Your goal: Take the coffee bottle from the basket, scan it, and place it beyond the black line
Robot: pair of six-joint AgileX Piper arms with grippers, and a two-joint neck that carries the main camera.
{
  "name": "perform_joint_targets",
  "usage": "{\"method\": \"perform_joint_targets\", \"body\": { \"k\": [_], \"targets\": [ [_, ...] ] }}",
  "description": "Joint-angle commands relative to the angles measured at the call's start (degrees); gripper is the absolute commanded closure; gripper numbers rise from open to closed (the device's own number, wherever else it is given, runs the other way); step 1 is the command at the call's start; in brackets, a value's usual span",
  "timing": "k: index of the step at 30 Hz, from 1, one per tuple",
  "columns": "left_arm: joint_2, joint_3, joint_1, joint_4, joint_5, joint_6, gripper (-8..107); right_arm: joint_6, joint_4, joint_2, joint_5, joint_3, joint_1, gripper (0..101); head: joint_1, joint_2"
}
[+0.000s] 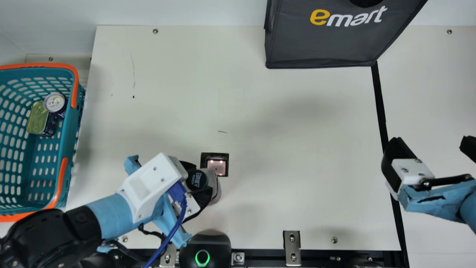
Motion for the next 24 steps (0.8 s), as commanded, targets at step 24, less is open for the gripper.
{"method": "perform_joint_targets", "body": {
  "k": [24],
  "targets": [
    [0.38,-6.04,4.79,-4.89,3.75,9.35,89,0.0,0.0,0.0,-0.07,0.0,0.0,10,-1.57,0.09]
  ]
}}
